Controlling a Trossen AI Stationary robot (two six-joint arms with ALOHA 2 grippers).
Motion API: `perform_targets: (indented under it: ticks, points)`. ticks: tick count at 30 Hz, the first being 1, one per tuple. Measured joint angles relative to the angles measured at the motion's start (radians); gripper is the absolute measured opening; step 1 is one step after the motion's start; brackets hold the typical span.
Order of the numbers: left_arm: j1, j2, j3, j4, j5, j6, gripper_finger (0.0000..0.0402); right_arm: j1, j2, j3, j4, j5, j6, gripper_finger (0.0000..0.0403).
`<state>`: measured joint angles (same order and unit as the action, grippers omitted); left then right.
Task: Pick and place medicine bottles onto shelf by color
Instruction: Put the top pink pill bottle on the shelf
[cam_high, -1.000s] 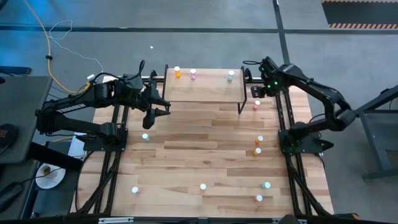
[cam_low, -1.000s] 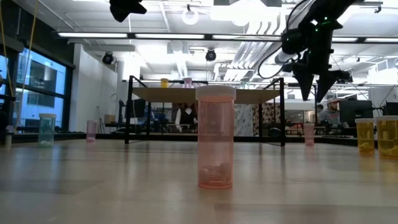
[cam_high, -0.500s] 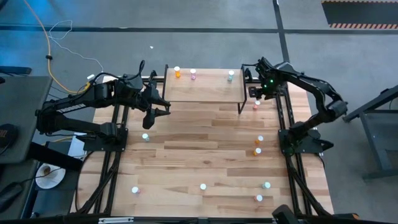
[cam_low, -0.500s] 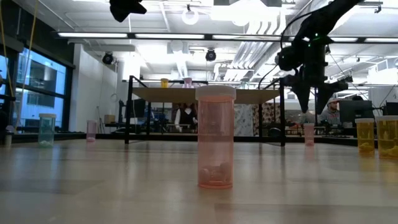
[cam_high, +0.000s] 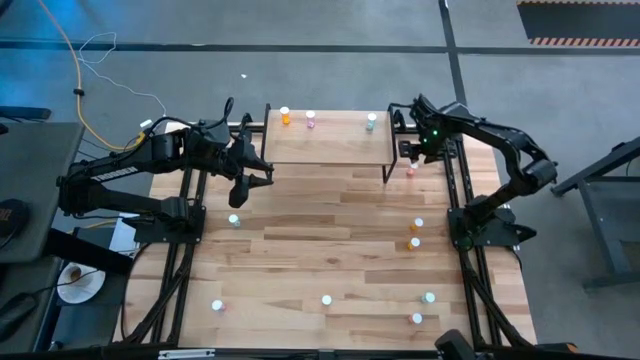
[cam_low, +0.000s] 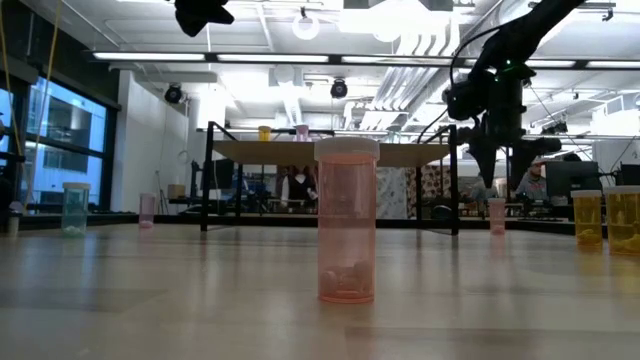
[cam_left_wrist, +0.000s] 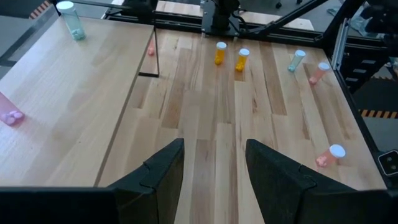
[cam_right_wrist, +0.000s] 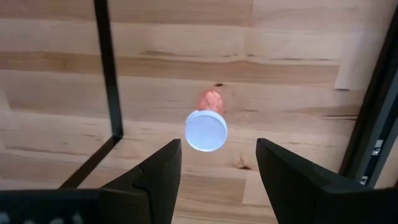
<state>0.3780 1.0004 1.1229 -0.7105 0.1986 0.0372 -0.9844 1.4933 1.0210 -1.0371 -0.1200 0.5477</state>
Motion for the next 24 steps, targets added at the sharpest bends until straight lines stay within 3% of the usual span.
perform_targets:
  ticks: [24]
  points:
    - [0.0,0.0,0.0,0.001,0.0,0.0,0.0161,0.058,0.0,-0.055,0.118,0.052,0.001,0.02]
